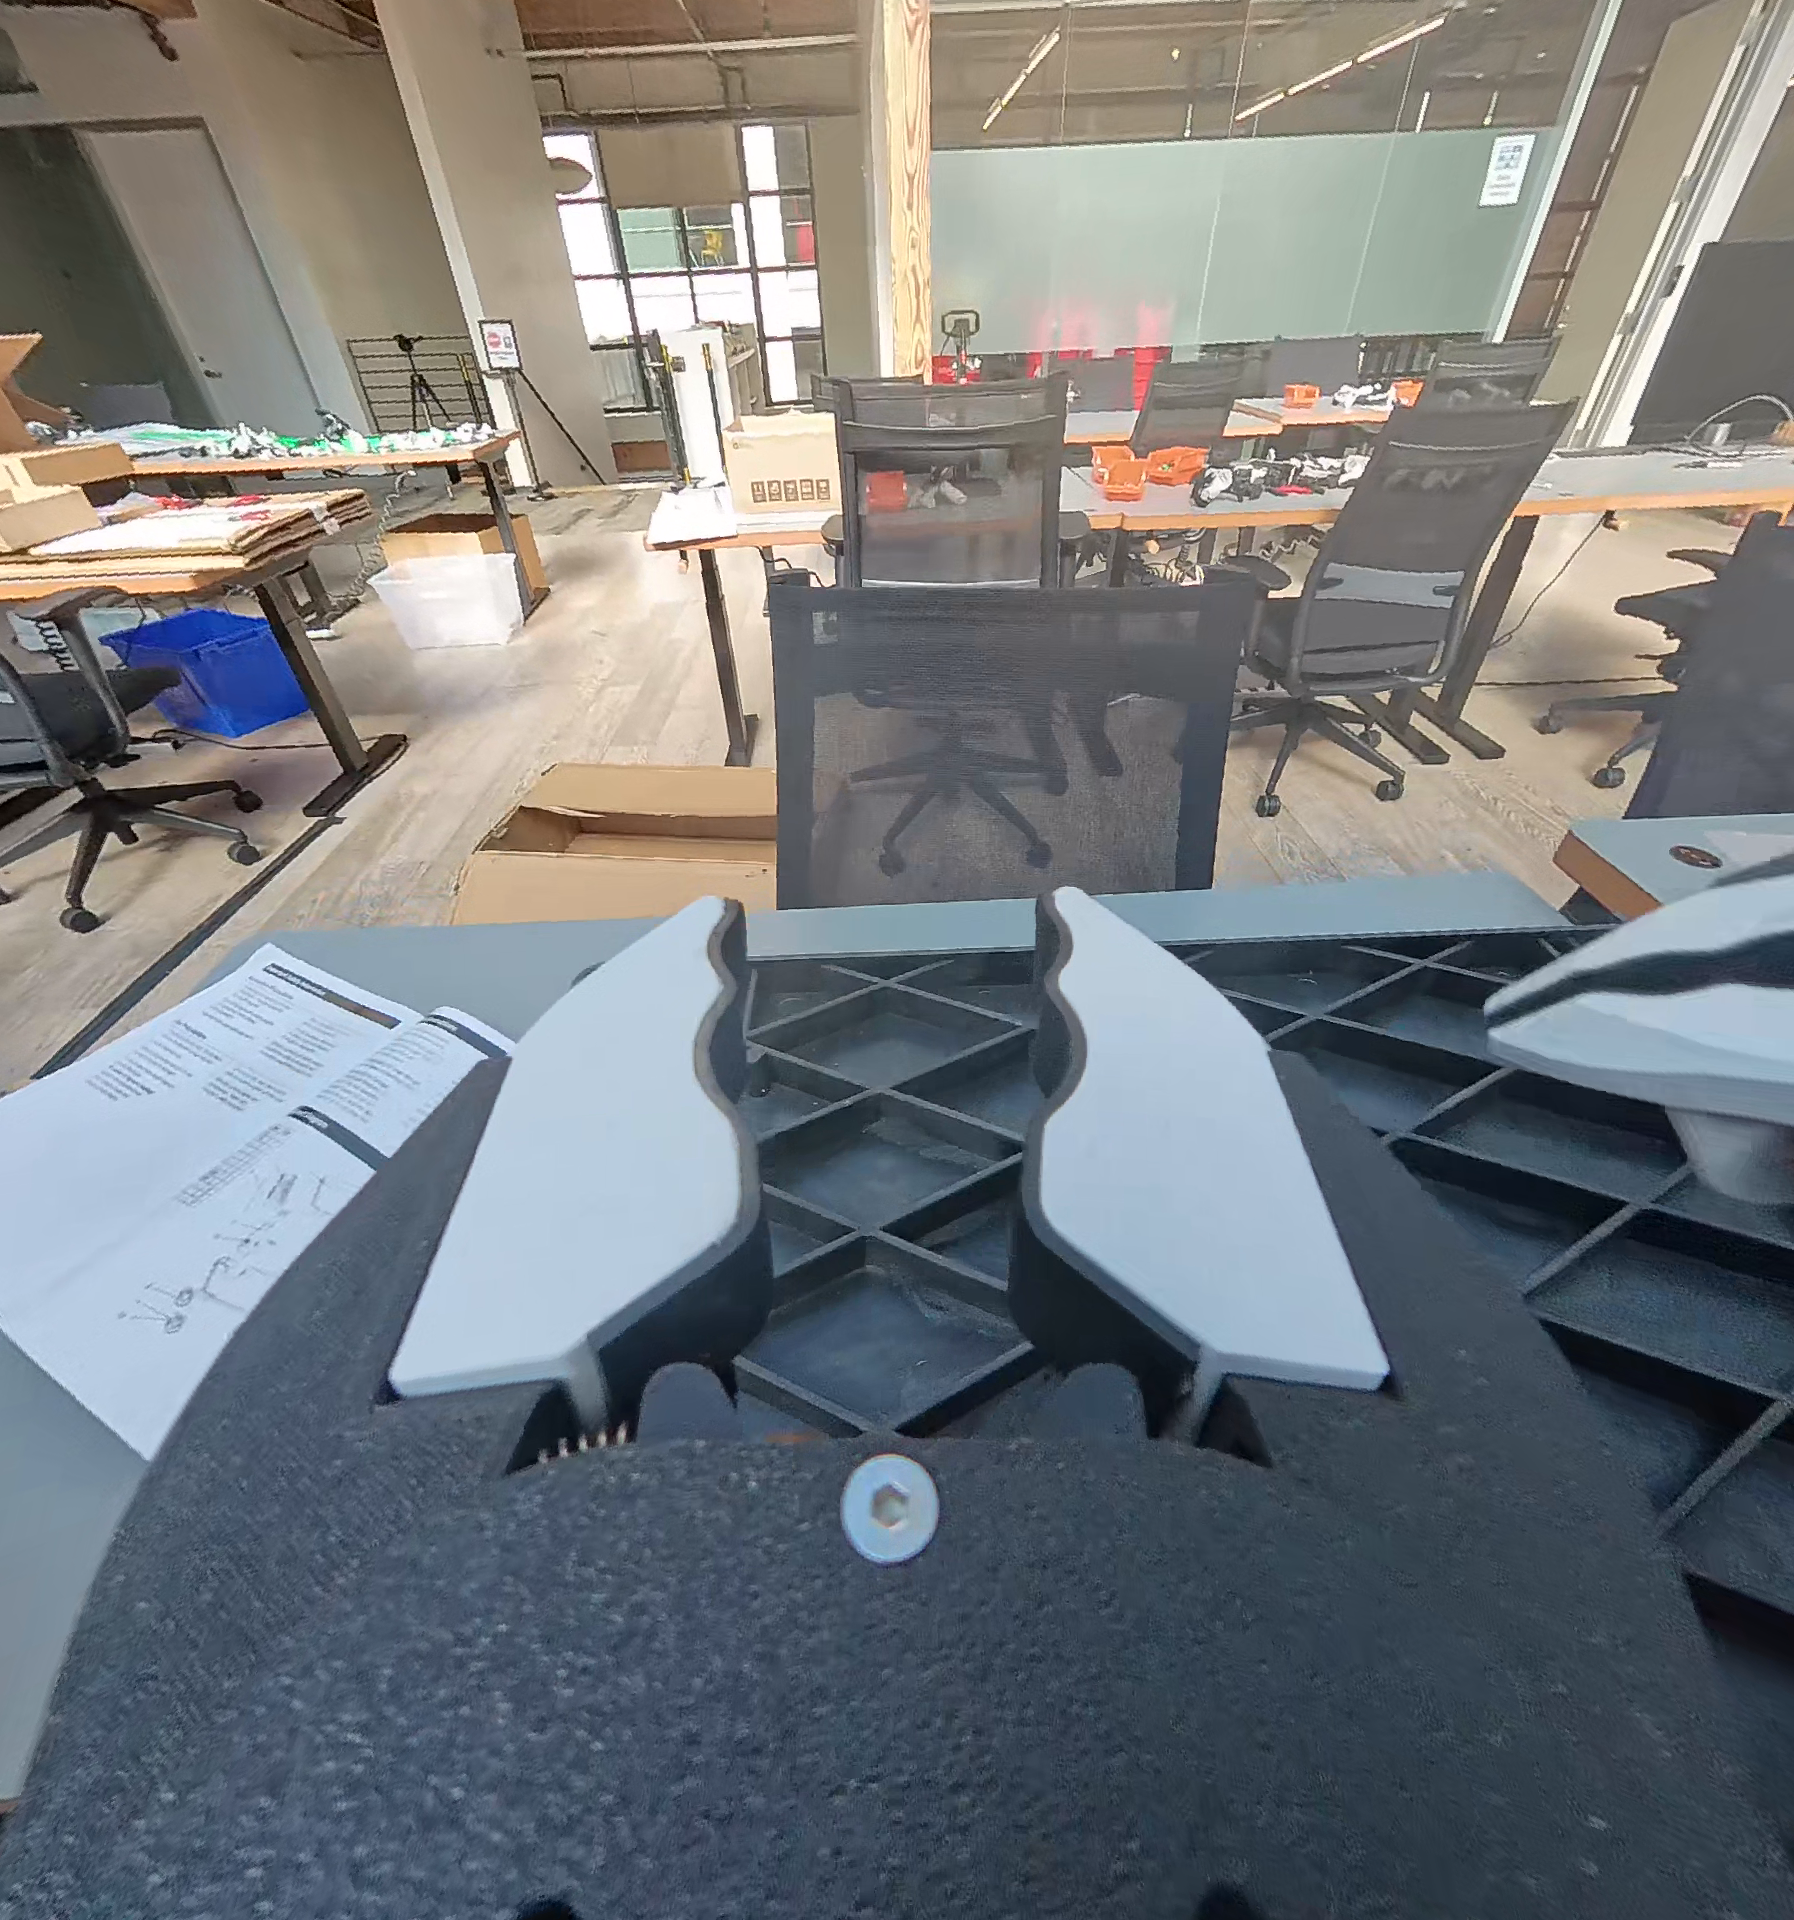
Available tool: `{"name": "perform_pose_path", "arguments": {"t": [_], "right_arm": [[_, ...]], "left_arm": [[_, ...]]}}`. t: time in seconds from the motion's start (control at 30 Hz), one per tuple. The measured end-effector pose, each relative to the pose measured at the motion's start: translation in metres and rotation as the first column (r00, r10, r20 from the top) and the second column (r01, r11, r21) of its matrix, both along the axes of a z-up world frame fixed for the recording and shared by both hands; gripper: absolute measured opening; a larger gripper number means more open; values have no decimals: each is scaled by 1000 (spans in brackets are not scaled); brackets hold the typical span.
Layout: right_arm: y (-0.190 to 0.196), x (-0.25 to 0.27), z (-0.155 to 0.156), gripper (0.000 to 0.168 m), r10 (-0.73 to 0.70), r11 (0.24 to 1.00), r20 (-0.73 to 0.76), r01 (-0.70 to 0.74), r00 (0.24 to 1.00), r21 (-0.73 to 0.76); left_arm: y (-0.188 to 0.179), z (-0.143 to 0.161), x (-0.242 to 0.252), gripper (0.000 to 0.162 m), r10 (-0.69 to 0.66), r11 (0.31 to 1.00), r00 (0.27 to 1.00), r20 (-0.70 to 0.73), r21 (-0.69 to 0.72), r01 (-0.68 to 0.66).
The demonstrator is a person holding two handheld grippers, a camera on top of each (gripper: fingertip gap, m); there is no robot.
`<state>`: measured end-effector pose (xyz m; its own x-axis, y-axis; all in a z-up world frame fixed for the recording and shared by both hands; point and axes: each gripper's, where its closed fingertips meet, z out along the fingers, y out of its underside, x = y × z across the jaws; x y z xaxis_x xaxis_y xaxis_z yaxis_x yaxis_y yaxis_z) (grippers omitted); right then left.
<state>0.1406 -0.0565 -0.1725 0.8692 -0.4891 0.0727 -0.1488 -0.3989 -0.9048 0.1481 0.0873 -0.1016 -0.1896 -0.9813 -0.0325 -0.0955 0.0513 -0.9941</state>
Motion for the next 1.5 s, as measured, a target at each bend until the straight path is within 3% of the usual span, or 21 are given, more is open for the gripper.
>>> {"name": "perform_pose_path", "arguments": {"t": [0.1,0.2,0.27,0.33,0.4,0.47,0.5,0.53,0.6,0.7,0.77,0.87,0.97,1.0,1.1,1.2,1.27,1.33,1.4,1.43,1.5], "right_arm": [[17,12,33,0,211,974,150,-194,966,-121],[5,58,48,0,203,944,296,-107,933,-312],[16,76,78,0,158,976,278,-107,947,-191],[44,67,108,0,224,974,247,-212,943,-75],[67,48,107,0,359,930,299,-312,884,-193],[66,54,85,0,425,872,369,-265,826,-412],[61,65,78,0,417,865,384,-231,824,-445],[59,75,77,0,389,879,360,-225,848,-421],[64,96,109,0,302,934,351,-201,886,-297],[100,90,179,0,317,948,441,-262,840,-182],[127,63,197,0,406,914,476,-352,780,-204],[133,27,166,0,539,841,466,-416,702,-347],[101,46,110,0,548,812,400,-353,735,-465],[92,61,106,0,519,823,398,-315,757,-473],[91,95,163,0,391,904,465,-235,795,-357],[115,71,218,0,400,916,518,-312,756,-252],[123,42,209,0,471,881,532,-353,704,-314],[114,29,174,0,517,850,523,-333,678,-409],[94,39,142,0,489,852,474,-286,732,-438],[85,48,140,0,443,875,459,-260,770,-408],[79,60,173,0,337,933,472,-224,815,-280]], "left_arm": [[-6,-6,4,53,-20,999,999,-27,-29,19],[-9,-10,6,53,-36,999,999,-37,-25,35],[-10,-15,8,53,-43,998,998,-55,-42,40],[-9,-18,12,53,-41,998,997,-67,-60,37],[-8,-20,16,53,-41,997,996,-79,-74,35],[-6,-16,18,52,-41,996,996,-79,-78,35],[-5,-14,19,51,-43,996,996,-75,-79,37],[-4,-14,19,50,-45,996,996,-74,-82,39],[-4,-17,18,49,-50,994,995,-86,-96,42],[-7,-23,20,47,-53,991,993,-102,-126,40],[-9,-21,23,44,-44,991,994,-103,-134,30],[-2,-9,27,42,-12,992,996,-93,-123,0],[12,2,20,36,21,995,997,-71,-98,-28],[14,2,17,33,25,995,997,-69,-99,-32],[12,-4,10,26,21,991,997,-80,-127,-31],[-1,-7,7,22,4,990,996,-88,-138,-16],[-9,-1,5,22,-8,991,997,-75,-133,-2],[-10,5,1,22,-7,992,998,-62,-122,-1],[-7,7,-7,21,0,993,998,-60,-115,-7],[-6,4,-12,21,6,993,998,-67,-114,-14],[-4,-4,-21,21,15,992,996,-89,-121,-26]]}}
